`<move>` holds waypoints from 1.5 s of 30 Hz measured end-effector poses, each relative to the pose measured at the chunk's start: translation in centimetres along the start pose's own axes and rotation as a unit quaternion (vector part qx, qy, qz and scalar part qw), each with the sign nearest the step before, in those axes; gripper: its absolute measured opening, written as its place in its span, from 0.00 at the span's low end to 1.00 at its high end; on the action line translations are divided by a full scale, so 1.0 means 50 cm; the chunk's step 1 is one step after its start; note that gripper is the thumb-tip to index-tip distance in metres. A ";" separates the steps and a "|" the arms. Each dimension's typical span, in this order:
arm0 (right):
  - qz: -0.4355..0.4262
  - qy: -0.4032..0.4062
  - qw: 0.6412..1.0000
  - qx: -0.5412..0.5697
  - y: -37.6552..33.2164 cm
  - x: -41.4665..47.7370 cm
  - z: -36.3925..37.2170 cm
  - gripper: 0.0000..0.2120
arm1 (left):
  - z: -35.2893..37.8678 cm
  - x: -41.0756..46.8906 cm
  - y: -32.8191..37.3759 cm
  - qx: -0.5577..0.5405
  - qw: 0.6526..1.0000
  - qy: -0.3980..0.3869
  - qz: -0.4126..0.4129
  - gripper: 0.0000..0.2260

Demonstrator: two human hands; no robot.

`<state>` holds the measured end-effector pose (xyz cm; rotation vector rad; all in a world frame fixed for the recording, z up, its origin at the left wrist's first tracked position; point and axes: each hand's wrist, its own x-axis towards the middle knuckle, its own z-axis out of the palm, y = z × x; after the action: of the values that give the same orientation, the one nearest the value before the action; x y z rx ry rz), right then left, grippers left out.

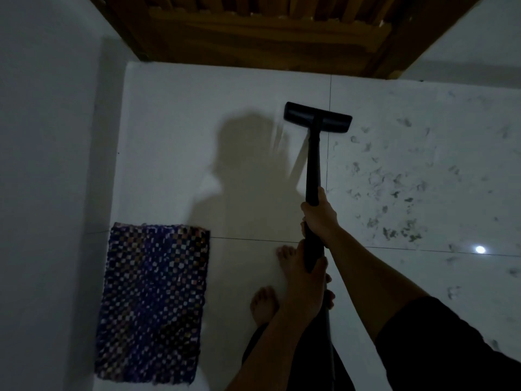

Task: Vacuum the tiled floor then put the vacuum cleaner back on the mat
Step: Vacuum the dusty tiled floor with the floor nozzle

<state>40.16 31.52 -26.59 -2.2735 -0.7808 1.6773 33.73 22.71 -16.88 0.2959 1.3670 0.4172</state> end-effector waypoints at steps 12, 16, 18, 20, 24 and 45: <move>0.006 0.005 1.000 0.013 0.015 -0.024 0.007 0.26 | -0.010 -0.019 -0.022 -0.027 1.000 -0.015 0.004 0.18; 0.007 0.005 1.000 0.019 0.027 -0.036 0.007 0.26 | -0.017 -0.028 -0.038 0.012 1.000 -0.005 0.007 0.16; 0.005 0.006 1.000 0.018 0.033 -0.042 0.008 0.26 | -0.014 -0.036 -0.042 -0.003 1.000 -0.013 0.001 0.15; -0.001 0.008 1.000 0.015 0.038 -0.049 0.007 0.27 | -0.012 -0.047 -0.044 -0.018 1.000 -0.020 0.003 0.17; -0.003 0.004 1.000 0.010 0.049 -0.065 0.003 0.27 | -0.008 -0.065 -0.054 -0.016 1.000 -0.017 0.005 0.19; -0.003 -0.010 0.999 -0.048 0.162 -0.132 -0.044 0.28 | 0.069 -0.152 -0.145 -0.033 0.999 0.016 0.003 0.17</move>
<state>43.13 21.56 -24.17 -2.3178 -0.8915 1.6976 36.84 12.94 -12.77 0.2390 1.3807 0.4724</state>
